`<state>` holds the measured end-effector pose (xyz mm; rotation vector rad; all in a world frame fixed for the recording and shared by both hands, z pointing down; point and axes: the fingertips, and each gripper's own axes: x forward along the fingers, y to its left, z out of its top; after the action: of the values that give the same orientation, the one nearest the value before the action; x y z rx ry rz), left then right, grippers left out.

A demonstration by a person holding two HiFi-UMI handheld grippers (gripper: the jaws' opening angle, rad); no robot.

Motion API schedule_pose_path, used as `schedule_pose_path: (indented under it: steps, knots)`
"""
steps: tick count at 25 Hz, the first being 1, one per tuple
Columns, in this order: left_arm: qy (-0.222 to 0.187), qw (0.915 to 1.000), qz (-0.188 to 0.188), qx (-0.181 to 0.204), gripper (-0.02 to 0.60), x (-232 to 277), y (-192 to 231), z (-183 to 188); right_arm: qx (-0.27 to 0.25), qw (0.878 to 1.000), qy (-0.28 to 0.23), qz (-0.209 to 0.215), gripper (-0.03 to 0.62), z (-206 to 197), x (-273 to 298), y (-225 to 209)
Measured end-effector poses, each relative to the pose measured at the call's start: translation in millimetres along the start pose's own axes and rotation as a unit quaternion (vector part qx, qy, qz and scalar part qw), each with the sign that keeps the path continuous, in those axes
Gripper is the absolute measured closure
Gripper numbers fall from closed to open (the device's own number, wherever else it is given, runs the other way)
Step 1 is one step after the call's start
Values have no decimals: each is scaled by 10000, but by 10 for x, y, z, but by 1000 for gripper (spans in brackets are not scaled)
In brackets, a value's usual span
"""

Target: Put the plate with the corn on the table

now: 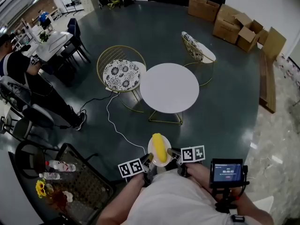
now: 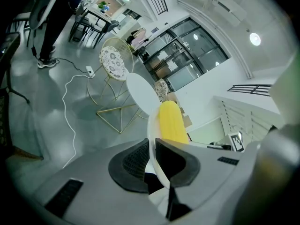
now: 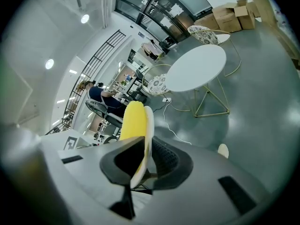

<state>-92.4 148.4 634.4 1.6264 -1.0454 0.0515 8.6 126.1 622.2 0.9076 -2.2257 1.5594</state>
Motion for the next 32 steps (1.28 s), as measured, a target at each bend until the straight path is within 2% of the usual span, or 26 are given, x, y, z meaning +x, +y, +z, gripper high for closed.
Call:
schedule_pose_path:
  steps: [7,15,20,32]
  knots:
    - [44,9999,81,-92,535,68,-35,-32,42,9999,110,60,539,34,-36,-53]
    - [-110,9996,170,-202,535,359,-107,251,-56,9995,165,280,539,470,52,-194]
    - [-218,9994,221,-171,535,662,-241,544,-119,9989,195,410,539,910,79,-329]
    - [-560,9981,236,-101,535,825,-375,919,-348,9974,163,612,539,1356,140,-319]
